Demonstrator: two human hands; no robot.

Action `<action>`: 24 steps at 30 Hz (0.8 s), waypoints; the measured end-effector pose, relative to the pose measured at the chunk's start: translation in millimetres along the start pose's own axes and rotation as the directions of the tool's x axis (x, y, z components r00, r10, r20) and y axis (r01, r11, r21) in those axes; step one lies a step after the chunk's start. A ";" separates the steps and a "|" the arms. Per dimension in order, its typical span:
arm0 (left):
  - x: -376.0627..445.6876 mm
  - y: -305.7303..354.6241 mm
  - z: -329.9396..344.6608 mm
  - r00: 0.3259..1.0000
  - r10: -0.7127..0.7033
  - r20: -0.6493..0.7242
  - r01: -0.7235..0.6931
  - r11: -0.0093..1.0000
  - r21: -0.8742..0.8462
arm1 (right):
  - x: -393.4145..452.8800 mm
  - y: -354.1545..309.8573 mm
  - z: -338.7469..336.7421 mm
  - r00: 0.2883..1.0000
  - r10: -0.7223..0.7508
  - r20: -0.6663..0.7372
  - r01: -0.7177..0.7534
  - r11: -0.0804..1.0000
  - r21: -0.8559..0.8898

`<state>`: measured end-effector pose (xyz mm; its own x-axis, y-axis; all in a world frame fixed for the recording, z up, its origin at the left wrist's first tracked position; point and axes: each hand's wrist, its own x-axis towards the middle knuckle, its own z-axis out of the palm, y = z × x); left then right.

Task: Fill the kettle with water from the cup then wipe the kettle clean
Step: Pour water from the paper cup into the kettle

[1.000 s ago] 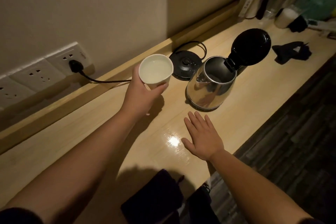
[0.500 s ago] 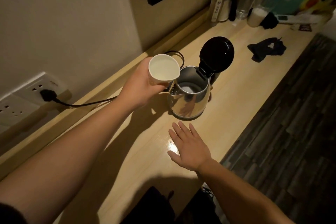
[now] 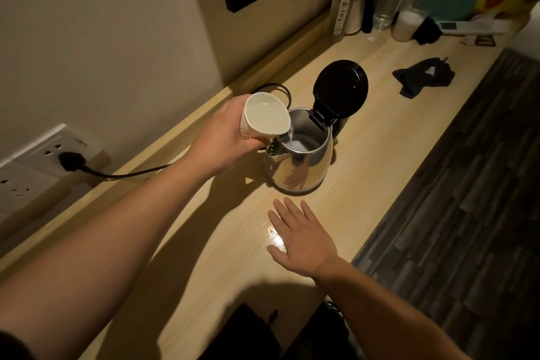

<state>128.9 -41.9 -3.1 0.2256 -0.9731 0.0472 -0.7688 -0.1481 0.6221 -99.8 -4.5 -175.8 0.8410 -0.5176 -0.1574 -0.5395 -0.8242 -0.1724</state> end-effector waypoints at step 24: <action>8.9 -5.5 -2.6 0.997 0.069 0.023 -0.071 0.990 0.118 | 0.8 1.4 1.6 1.000 0.000 0.011 0.000 1.000 -0.002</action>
<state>136.6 -49.3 -4.1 0.1584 -0.9848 0.0716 -0.8481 -0.0986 0.5206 -99.9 -5.8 -177.8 0.8404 -0.5153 -0.1679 -0.5396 -0.8245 -0.1703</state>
